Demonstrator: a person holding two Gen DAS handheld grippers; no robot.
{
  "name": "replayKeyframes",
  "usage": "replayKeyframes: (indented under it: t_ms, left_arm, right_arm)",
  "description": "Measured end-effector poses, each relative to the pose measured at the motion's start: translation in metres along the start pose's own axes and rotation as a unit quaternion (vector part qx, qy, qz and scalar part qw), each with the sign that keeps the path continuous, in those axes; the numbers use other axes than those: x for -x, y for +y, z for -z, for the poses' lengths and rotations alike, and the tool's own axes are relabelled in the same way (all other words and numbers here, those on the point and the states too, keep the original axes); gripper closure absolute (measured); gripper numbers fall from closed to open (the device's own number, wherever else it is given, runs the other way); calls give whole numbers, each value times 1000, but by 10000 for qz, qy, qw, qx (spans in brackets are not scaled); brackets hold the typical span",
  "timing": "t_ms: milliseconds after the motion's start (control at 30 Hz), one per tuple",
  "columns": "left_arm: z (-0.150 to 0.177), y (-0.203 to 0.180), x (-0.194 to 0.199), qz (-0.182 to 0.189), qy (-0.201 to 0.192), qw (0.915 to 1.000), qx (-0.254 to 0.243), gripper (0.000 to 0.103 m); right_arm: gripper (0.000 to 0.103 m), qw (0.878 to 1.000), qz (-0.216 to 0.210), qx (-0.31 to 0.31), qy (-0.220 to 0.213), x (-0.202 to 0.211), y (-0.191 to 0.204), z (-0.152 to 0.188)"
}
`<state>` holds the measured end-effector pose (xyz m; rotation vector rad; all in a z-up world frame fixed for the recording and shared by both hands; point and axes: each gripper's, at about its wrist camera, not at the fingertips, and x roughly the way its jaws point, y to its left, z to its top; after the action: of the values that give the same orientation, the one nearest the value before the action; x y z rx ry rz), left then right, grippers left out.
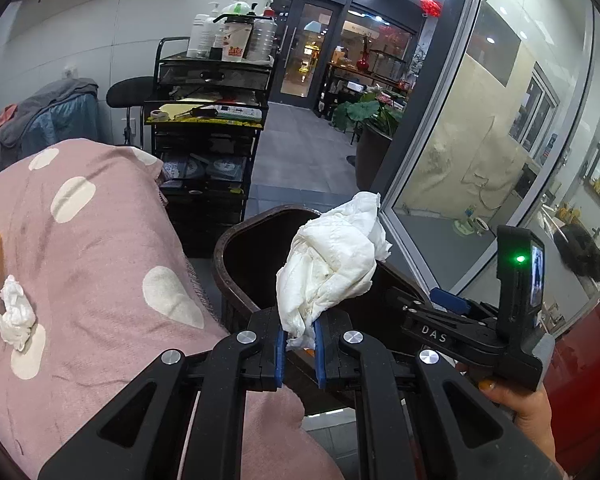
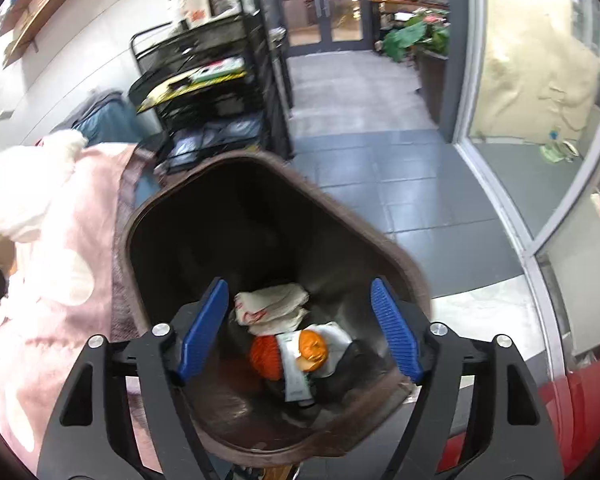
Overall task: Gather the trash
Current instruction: 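Open the right tool to drop the orange while the left tool releases the tissue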
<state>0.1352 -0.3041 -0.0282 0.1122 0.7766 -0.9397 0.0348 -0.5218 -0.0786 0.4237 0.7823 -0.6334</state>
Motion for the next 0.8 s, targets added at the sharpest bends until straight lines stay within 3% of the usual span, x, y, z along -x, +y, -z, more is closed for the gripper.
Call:
replayKeyframes:
  t_ms: [200,700,800]
  left_arm:
    - [-1,-10,-22,97,251,9996,-67,92]
    - [2,-31,-75,99,926,9944,-506,92]
    - [5,-35,-83,11,1043,9925,-635,75]
  right_arm:
    - [25,9982,278,-495,-181,11,-33,-5]
    - [25,9950,578,-797,-143,18,-75,-1]
    - [25,9939,619,-903,-139,19,-83,0]
